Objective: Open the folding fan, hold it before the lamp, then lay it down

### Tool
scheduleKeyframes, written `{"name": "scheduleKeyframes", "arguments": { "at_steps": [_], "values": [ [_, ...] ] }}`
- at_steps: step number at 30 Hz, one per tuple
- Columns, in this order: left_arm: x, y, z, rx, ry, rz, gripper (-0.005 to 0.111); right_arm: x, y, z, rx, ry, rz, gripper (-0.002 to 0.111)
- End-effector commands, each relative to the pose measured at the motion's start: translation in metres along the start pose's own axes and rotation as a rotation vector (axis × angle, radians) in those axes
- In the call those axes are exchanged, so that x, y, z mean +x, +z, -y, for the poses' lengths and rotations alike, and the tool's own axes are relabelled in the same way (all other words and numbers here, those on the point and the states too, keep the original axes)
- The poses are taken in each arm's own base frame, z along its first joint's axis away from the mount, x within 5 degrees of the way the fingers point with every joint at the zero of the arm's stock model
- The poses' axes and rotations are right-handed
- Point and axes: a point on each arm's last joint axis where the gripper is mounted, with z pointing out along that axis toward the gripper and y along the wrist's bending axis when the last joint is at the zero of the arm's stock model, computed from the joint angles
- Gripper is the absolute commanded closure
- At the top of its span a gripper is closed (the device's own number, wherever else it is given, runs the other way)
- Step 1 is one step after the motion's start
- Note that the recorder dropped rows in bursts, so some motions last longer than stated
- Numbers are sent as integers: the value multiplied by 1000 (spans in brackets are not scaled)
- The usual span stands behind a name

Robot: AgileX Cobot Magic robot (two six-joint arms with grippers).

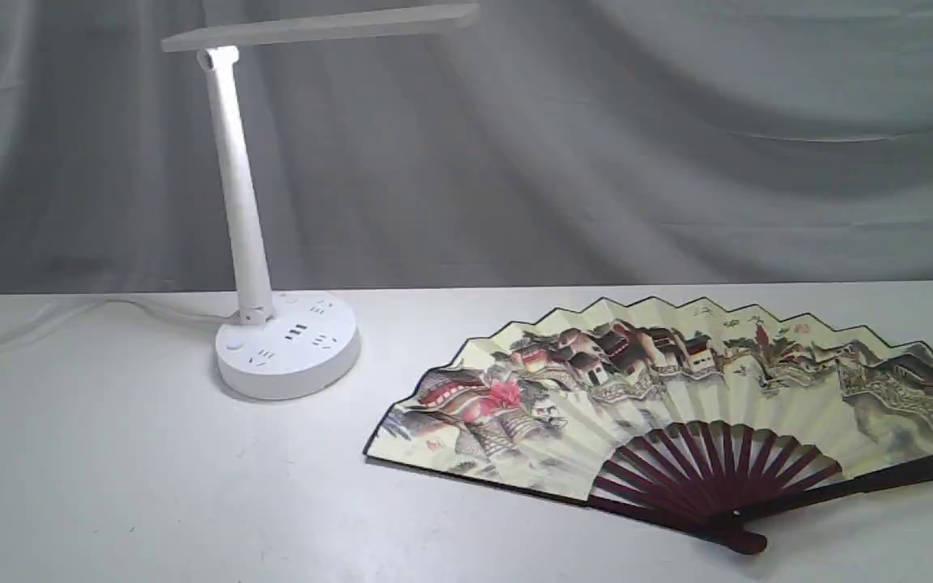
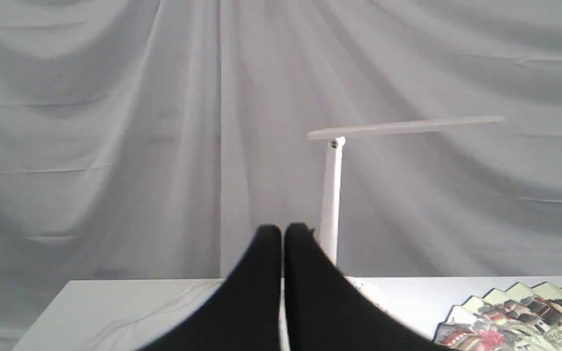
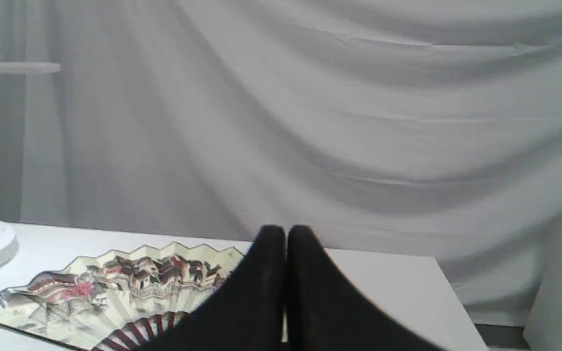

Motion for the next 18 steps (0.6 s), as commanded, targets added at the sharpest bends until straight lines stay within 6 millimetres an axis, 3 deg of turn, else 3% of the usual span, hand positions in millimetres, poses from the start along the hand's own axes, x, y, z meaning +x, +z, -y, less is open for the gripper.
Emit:
{"name": "scheduleKeyframes", "arguments": {
  "at_steps": [1, 7, 12, 18],
  "values": [
    [4, 11, 2, 27, -23, 23, 107, 10, 13, 0, 15, -17, -45, 108],
    [22, 36, 1, 28, -34, 40, 107, 28, 48, -5, -1, -13, -21, 108],
    [50, 56, 1, 28, -43, -38, 107, 56, 79, -12, -33, 29, -47, 108],
    [80, 84, 2, 47, -115, 28, 107, 90, 110, -20, -62, 79, -20, 108]
  ]
}}
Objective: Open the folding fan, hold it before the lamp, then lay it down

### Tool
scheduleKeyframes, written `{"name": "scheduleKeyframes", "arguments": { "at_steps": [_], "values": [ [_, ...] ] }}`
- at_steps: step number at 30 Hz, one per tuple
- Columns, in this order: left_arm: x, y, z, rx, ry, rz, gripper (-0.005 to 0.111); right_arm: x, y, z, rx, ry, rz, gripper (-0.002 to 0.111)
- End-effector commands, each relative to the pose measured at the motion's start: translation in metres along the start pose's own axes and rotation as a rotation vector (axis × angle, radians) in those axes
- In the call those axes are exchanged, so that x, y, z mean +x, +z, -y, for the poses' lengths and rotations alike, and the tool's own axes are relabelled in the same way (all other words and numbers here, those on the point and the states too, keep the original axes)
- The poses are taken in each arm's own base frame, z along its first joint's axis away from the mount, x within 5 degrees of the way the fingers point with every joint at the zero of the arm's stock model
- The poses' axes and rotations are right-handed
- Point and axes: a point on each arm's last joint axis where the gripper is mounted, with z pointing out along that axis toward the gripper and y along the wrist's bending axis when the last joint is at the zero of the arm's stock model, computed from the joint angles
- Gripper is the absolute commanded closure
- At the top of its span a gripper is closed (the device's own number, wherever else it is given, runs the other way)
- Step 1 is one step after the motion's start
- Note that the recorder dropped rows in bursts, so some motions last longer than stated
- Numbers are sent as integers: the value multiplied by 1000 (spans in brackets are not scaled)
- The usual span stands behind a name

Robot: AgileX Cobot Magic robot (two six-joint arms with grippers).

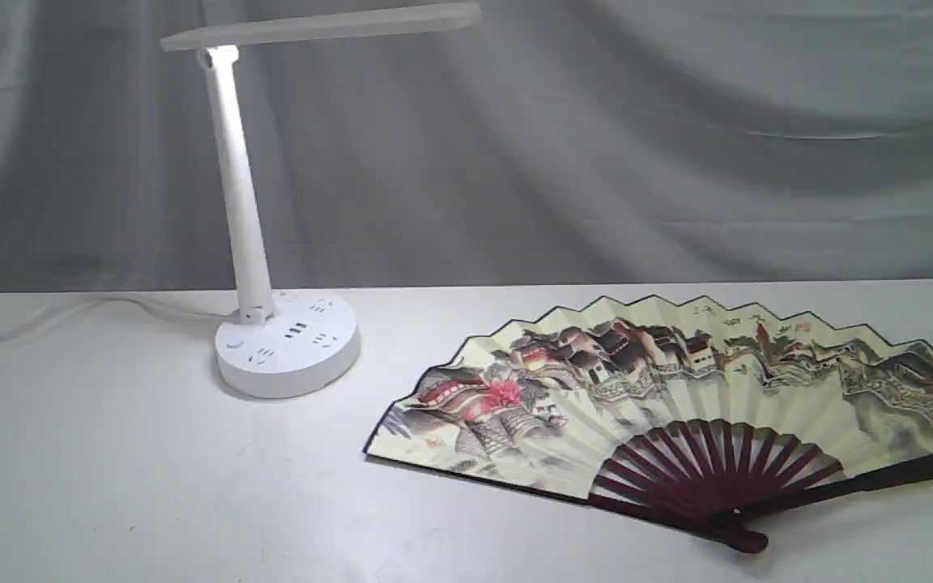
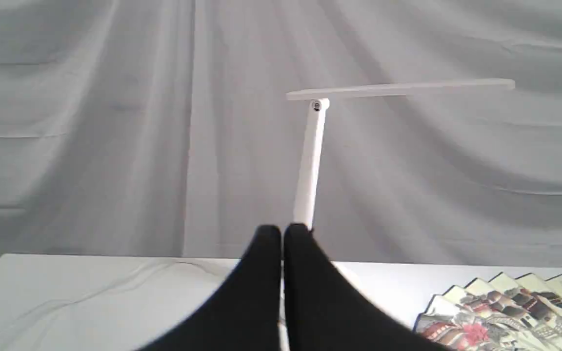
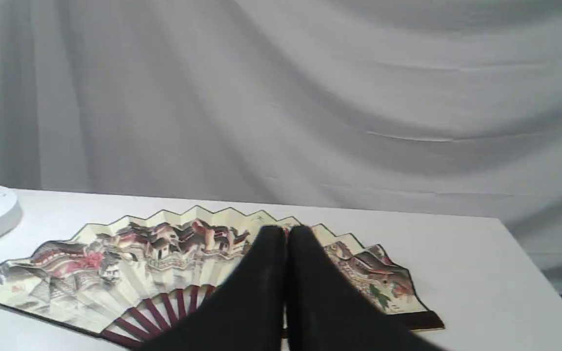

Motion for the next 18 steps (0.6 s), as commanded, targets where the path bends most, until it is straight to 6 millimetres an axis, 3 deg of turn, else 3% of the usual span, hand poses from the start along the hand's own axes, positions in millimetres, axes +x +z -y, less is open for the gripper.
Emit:
{"name": "scheduleKeyframes", "arguments": {
  "at_steps": [1, 10, 14, 17, 18],
  "values": [
    [17, 13, -2, 5, -34, 47, 107, 16, 17, -3, -19, 38, 60, 108],
    [75, 39, -12, -29, -45, 51, 107, 52, 41, -4, -10, 23, 127, 108],
    [101, 45, -16, -43, -43, 33, 107, 84, 53, -6, -8, 1, 110, 108],
    [114, 47, -18, -48, -43, 15, 107, 97, 57, -7, -7, -31, 112, 108],
    [113, 47, -18, -49, -43, 23, 107, 104, 58, -7, -10, -54, 34, 108]
  ]
}}
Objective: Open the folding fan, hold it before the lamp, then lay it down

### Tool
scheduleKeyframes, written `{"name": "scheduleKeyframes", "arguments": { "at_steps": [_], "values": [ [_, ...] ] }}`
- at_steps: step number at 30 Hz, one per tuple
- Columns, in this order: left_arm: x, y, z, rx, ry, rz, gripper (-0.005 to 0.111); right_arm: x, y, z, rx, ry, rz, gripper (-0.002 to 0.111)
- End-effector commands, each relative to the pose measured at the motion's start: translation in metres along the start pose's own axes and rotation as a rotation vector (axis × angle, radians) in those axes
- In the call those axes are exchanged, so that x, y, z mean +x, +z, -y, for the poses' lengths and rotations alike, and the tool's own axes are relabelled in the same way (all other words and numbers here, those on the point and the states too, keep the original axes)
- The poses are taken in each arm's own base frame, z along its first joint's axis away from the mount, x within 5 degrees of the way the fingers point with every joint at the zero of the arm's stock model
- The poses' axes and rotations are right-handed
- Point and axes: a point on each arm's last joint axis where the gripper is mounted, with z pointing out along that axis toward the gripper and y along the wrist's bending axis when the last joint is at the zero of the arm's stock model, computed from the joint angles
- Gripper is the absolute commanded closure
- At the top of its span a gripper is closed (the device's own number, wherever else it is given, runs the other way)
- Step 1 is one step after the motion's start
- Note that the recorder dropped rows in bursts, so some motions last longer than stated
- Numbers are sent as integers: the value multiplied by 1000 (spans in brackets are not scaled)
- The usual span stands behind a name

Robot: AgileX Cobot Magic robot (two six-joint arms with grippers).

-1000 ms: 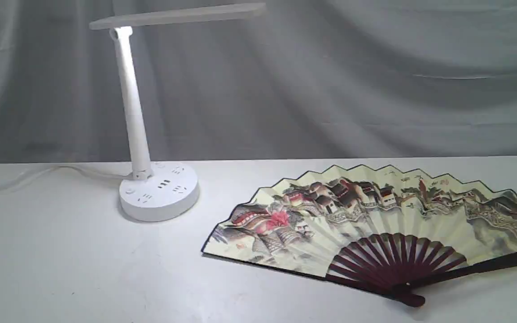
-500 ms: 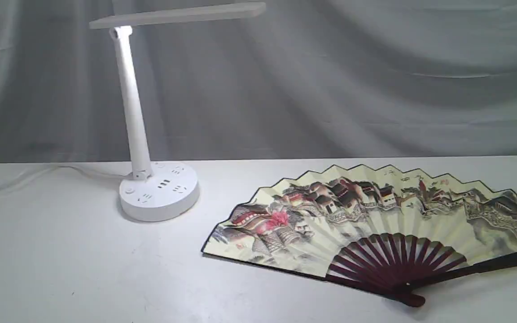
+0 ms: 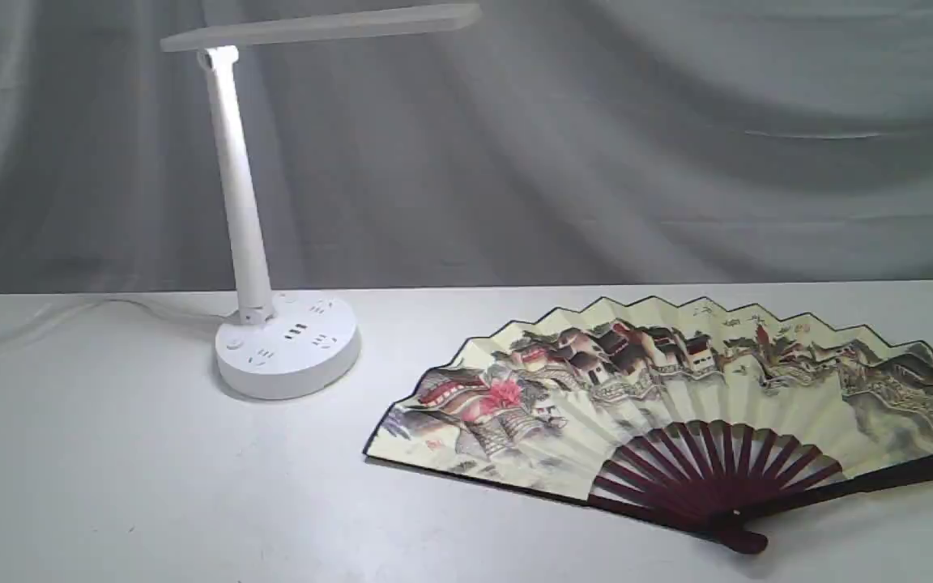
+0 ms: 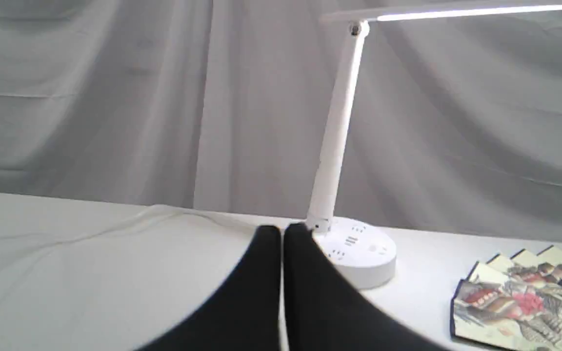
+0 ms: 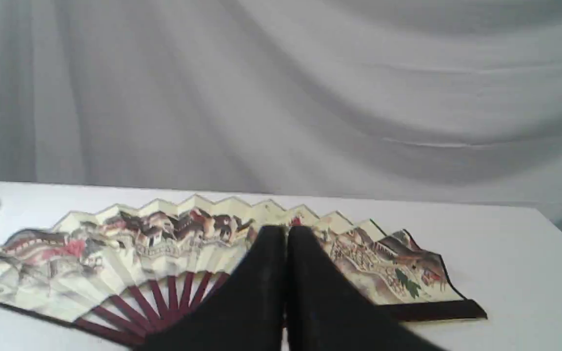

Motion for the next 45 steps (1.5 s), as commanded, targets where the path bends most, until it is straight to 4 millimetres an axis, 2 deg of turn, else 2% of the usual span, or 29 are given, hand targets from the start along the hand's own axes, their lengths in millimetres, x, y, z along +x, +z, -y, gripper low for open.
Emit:
{"name": "scheduleKeyframes", "arguments": {
  "at_steps": [1, 6, 11, 45],
  "values": [
    [4, 1, -1, -1, -5, 16, 107, 10, 1, 0, -1, -91, -46, 108],
    [12, 0, -1, -3, 24, -77, 107, 11, 1, 0, -2, -117, -51, 108],
    [12, 0, -1, -3, 24, -77, 107, 10, 1, -1, -6, -71, -43, 108],
    [12, 0, -1, -3, 17, -74, 107, 10, 1, -1, -6, -72, -43, 108]
  ]
}}
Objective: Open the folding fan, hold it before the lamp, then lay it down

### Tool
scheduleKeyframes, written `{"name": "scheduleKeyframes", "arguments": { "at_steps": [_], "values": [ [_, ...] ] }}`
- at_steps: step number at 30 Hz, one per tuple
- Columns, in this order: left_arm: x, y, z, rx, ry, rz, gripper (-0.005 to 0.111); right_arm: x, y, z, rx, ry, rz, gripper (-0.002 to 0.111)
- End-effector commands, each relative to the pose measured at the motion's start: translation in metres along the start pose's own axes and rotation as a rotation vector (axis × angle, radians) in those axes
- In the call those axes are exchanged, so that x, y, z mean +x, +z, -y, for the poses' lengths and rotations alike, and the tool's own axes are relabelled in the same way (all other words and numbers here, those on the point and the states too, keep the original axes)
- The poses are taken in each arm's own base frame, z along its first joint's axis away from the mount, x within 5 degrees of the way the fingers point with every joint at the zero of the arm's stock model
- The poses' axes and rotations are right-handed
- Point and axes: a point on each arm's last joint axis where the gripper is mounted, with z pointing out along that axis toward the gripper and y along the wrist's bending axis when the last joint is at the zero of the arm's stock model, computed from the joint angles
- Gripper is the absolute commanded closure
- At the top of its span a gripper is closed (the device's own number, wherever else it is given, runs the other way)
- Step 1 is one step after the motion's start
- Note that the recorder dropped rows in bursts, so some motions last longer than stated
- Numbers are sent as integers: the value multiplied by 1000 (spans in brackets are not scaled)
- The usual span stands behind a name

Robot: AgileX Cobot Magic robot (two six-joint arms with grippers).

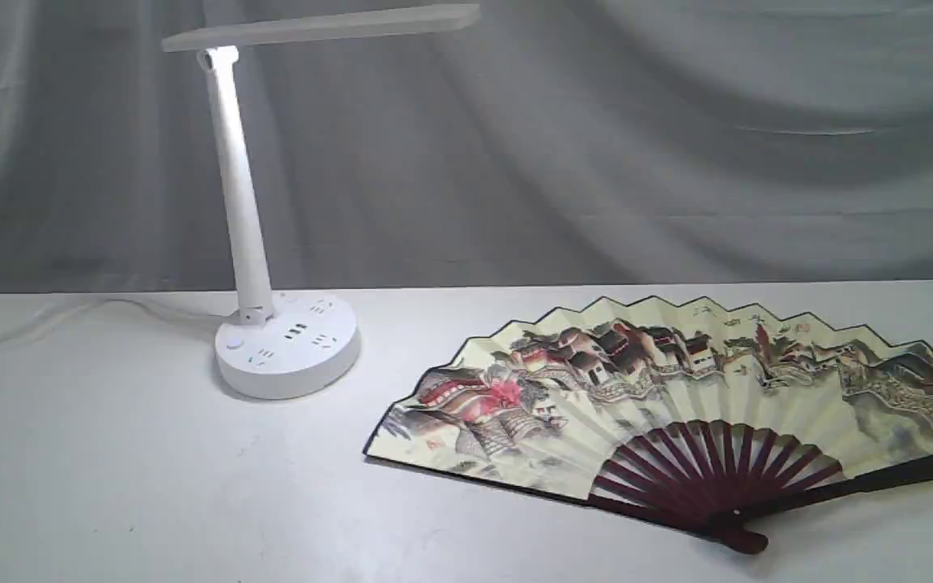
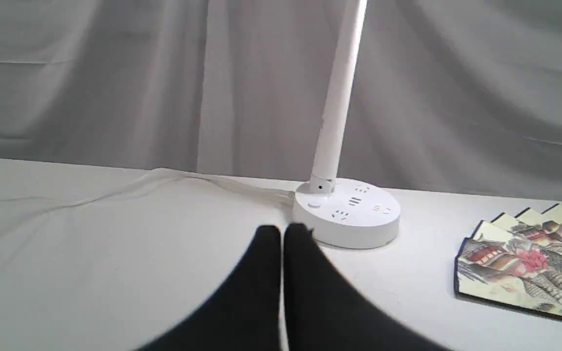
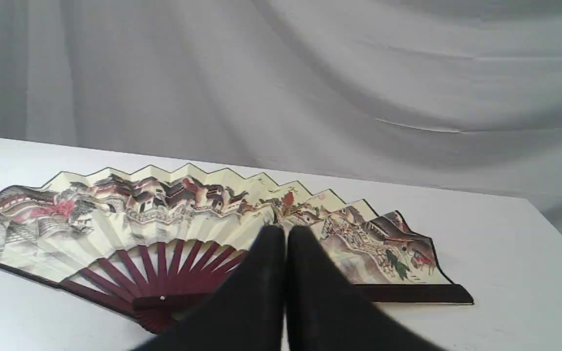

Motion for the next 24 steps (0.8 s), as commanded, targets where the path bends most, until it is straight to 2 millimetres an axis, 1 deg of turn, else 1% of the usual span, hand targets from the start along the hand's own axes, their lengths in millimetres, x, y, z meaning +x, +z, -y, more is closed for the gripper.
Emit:
{"name": "scheduleKeyframes", "arguments": {
  "at_steps": [1, 16, 19, 20, 22, 24],
  "values": [
    [2, 0, 0, 1, 1, -6, 107, 0, 0, 0, 0, 1, 8, 108],
    [2, 0, 0, 1, 1, -6, 107, 0, 0, 0, 0, 5, 8, 108],
    [2, 0, -1, -12, 99, -5, 107, 0, 0, 0, 0, 5, 8, 108],
    [2, 0, -2, -23, 177, -5, 107, 0, 0, 0, 0, 5, 8, 108],
    [1, 0, -4, -36, 277, -5, 107, 0, 0, 0, 0, 5, 8, 108],
    [1, 0, -4, -41, 312, -5, 107, 0, 0, 0, 0, 5, 8, 108]
  ]
}}
